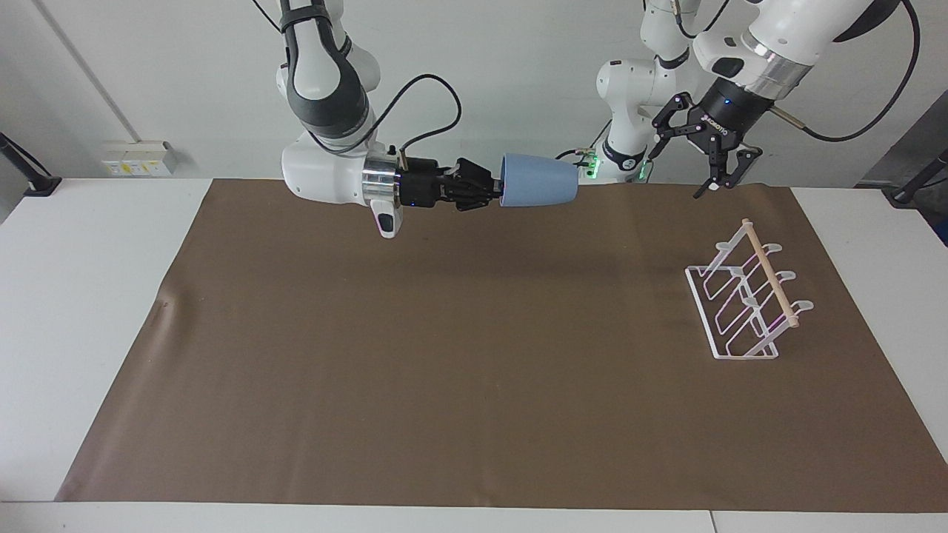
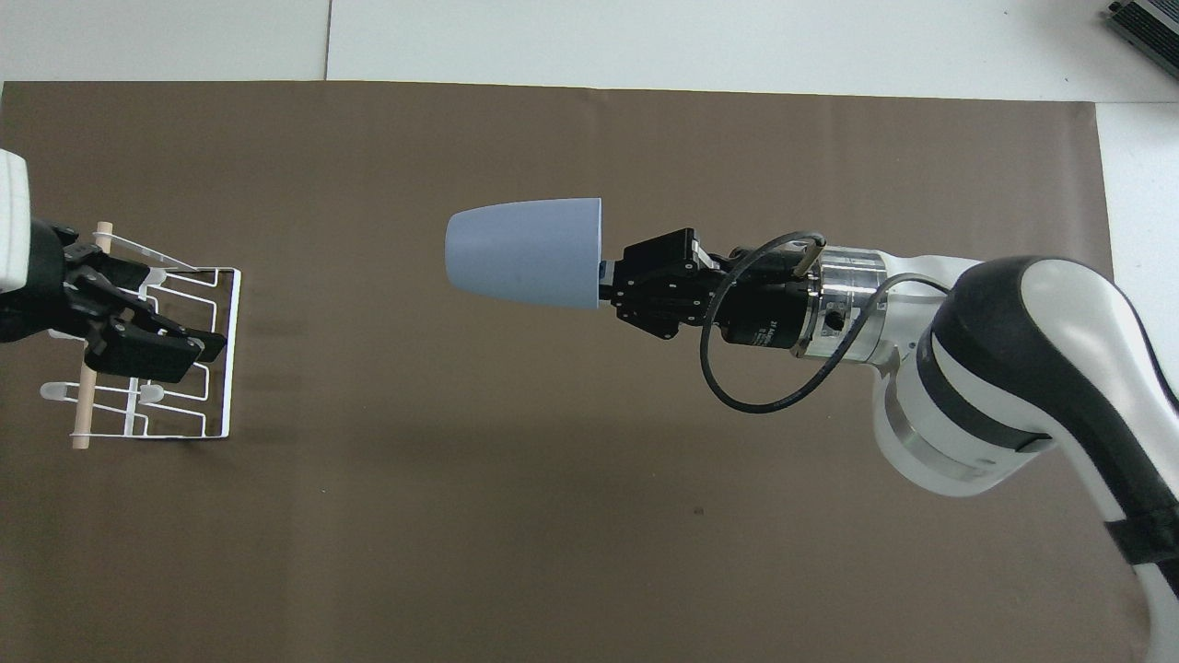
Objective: Hang cup on cup holder
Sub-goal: 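Grasp the cup with the left gripper while the right gripper holds it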
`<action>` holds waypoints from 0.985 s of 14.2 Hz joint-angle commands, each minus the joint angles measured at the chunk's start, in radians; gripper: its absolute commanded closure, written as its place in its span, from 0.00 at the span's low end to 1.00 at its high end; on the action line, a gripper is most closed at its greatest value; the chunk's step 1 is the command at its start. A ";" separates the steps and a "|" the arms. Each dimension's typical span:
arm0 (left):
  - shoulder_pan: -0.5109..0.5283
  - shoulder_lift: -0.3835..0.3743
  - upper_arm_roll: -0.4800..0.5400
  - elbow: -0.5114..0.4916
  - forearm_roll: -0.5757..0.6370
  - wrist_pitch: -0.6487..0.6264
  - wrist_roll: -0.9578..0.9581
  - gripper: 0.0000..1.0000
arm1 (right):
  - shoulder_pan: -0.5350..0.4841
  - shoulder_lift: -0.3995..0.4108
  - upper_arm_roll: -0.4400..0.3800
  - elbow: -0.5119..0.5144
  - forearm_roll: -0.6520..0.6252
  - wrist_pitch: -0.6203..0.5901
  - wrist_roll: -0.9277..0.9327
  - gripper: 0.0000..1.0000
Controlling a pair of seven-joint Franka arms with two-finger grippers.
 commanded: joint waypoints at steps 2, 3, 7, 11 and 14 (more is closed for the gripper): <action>-0.104 -0.027 0.009 -0.038 -0.011 0.038 0.090 0.00 | 0.025 -0.032 0.000 -0.037 0.048 0.038 -0.045 1.00; -0.133 -0.029 0.009 -0.047 -0.011 0.044 0.093 0.00 | 0.025 -0.032 0.000 -0.038 0.048 0.046 -0.045 1.00; -0.199 -0.027 0.003 -0.070 -0.029 0.136 0.092 0.00 | 0.037 -0.032 0.000 -0.038 0.050 0.063 -0.048 1.00; -0.238 -0.014 -0.005 -0.073 -0.040 0.215 0.087 0.00 | 0.035 -0.032 0.000 -0.038 0.050 0.063 -0.054 1.00; -0.241 -0.009 -0.005 -0.072 -0.049 0.244 0.079 0.00 | 0.035 -0.032 0.000 -0.040 0.050 0.063 -0.058 1.00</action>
